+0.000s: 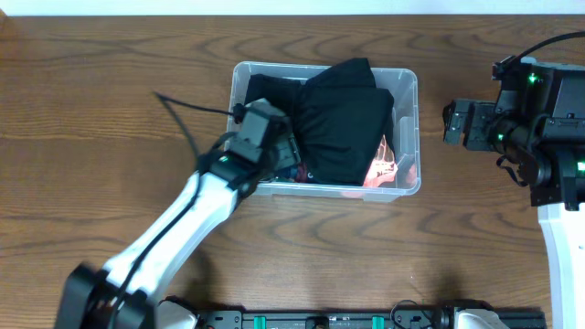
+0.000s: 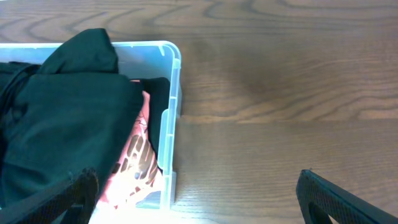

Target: Pack container

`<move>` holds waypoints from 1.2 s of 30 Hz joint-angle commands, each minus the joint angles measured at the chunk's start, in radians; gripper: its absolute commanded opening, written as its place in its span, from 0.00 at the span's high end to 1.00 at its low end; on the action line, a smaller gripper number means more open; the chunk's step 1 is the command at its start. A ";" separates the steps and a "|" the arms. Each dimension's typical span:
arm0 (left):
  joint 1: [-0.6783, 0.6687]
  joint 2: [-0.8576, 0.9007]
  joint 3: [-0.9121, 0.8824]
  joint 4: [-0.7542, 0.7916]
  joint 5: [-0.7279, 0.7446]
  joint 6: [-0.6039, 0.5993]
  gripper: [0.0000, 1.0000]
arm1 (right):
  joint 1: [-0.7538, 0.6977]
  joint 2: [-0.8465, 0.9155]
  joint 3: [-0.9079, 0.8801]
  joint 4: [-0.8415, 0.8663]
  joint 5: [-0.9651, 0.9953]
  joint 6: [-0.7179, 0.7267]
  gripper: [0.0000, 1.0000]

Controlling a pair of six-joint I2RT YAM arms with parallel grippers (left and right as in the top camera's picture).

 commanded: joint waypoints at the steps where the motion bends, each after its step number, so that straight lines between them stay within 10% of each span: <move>1: 0.074 -0.166 -0.025 -0.069 -0.155 0.144 0.13 | 0.043 0.003 -0.001 0.010 -0.016 -0.043 0.01; 21: 0.599 -0.311 -0.025 -0.261 -0.138 0.343 0.02 | 0.148 0.273 -0.002 0.141 0.064 0.050 0.01; 36: 0.530 -0.699 -0.143 -0.321 -0.073 0.470 0.02 | 0.151 -0.236 -0.496 0.259 0.157 0.145 0.01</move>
